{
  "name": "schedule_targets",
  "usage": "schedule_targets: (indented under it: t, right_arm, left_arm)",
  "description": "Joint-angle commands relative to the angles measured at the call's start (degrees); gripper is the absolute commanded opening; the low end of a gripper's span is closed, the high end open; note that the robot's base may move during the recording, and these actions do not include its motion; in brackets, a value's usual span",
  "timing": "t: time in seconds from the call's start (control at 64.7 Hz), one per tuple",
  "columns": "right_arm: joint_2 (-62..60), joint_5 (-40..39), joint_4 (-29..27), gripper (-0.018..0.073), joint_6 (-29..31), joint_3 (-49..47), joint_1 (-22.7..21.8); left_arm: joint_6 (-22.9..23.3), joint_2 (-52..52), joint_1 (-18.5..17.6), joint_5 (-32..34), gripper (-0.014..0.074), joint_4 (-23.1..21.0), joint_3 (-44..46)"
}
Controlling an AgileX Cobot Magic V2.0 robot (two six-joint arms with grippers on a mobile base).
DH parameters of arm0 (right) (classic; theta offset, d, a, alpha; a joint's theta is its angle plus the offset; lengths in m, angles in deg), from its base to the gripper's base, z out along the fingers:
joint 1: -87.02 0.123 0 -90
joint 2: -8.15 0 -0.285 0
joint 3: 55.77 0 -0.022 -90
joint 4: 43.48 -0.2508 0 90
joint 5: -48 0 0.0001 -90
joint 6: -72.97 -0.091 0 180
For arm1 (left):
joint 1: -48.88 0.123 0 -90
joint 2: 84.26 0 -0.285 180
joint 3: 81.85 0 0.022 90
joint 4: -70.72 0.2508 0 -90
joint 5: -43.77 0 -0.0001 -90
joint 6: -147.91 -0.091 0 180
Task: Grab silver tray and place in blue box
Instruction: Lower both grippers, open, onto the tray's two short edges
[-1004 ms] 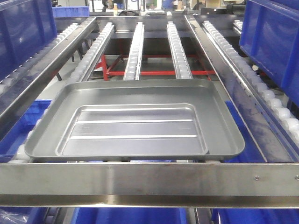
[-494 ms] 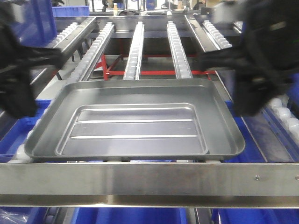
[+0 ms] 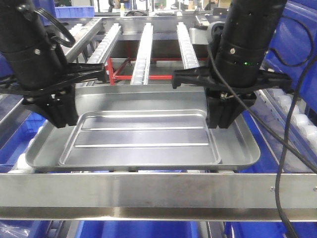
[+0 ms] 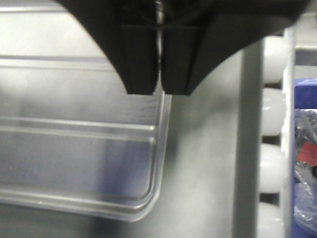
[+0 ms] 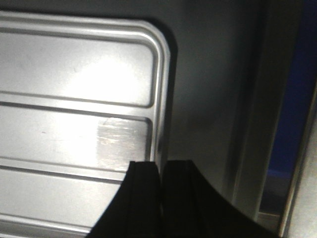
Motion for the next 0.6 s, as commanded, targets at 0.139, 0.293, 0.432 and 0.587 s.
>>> schedule_targets:
  t: [0.139,0.293,0.432,0.587]
  right_arm:
    - [-2.53,-1.73,0.09,0.0419,0.34,-1.81,-0.01]
    - [-2.46,-2.08,0.09,0.0414,0.34,-1.81,-0.01]
    - [-2.46,-2.36,0.35,0.0414,0.34,-1.81,-0.01]
    - [-0.81,-2.06,0.41,0.0414,0.34,-1.75,-0.01]
  left_arm:
    - [0.62,-1.1,-0.53,0.93,0.0238,-0.17,1.91]
    - [0.62,-0.16,-0.53,1.23,0.0237,0.77,1.91]
    - [0.62,0.17,-0.15,1.69,0.0228,2.27,1.91]
    - [0.62,0.59,0.41,1.93,0.0228,2.27,1.91]
